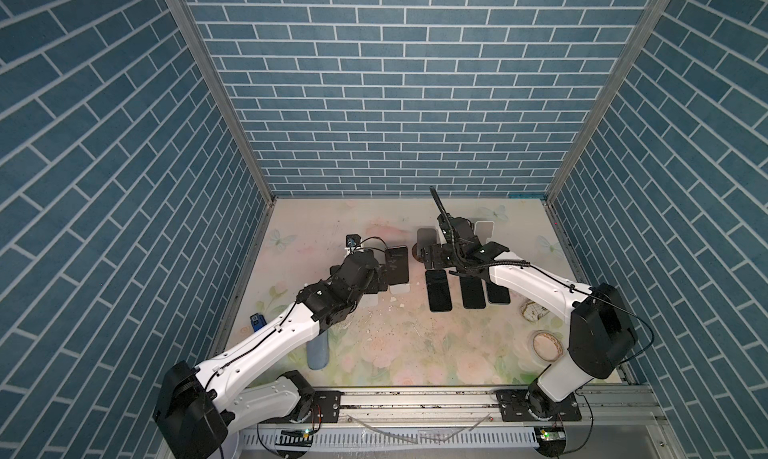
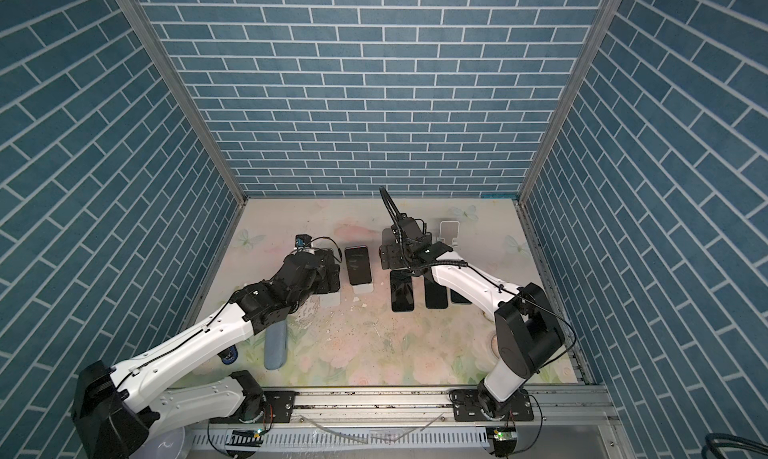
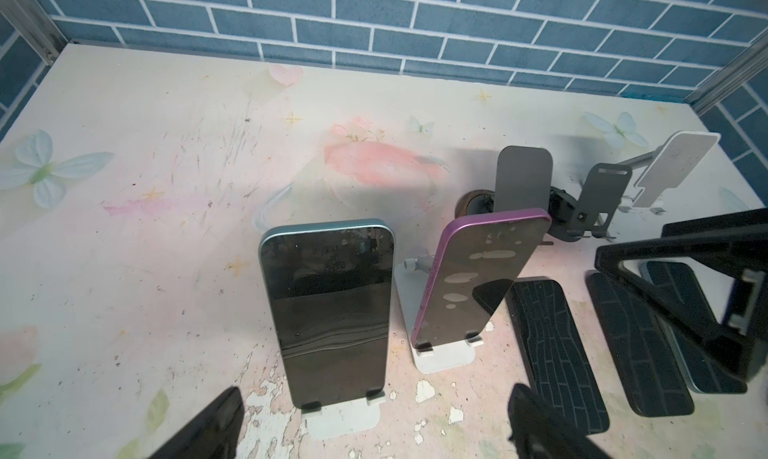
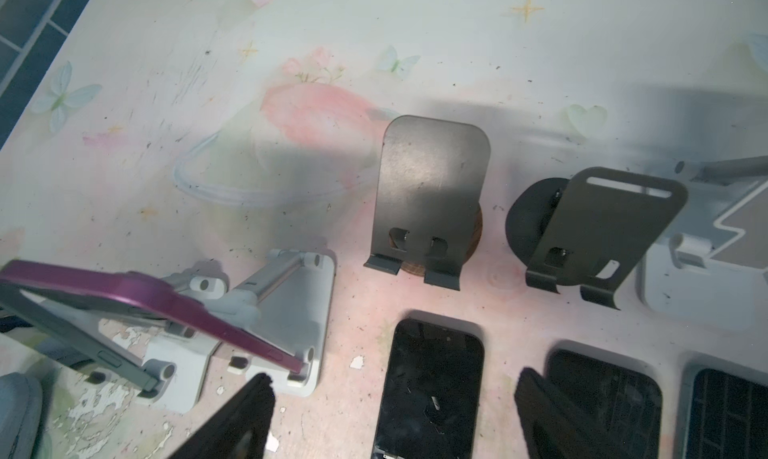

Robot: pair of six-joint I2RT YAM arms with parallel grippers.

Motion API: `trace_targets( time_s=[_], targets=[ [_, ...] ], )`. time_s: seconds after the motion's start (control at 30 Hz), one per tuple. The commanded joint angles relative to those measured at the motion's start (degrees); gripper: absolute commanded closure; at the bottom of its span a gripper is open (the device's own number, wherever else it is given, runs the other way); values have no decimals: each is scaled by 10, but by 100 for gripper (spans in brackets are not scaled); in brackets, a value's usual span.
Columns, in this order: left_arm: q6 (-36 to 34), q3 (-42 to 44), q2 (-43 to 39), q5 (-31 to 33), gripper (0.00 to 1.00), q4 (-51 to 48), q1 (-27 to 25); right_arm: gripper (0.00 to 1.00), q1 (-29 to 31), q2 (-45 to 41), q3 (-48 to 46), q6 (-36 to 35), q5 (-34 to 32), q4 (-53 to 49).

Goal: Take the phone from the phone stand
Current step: 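Lower the left gripper onto the teal-edged phone and close on it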

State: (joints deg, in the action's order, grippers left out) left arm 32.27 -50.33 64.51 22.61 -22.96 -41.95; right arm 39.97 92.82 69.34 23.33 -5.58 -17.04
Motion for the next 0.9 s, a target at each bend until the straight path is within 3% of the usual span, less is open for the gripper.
trace_targets(
  time_s=[0.0, 0.2, 0.43, 0.87],
  targets=[
    [25, -27, 9, 50, 0, -50, -3, 8, 1, -11, -16, 14, -16, 19],
    [23, -48, 37, 86, 0, -96, 2, 8, 1, -19, -26, 8, -31, 20],
    [15, -49, 77, 33, 0, -68, 37, 8, 1, -22, -29, -2, -42, 15],
    [-3, -73, 146, -9, 0, -34, 68, 8, 0, -29, -35, -16, -57, 6]
  ],
)
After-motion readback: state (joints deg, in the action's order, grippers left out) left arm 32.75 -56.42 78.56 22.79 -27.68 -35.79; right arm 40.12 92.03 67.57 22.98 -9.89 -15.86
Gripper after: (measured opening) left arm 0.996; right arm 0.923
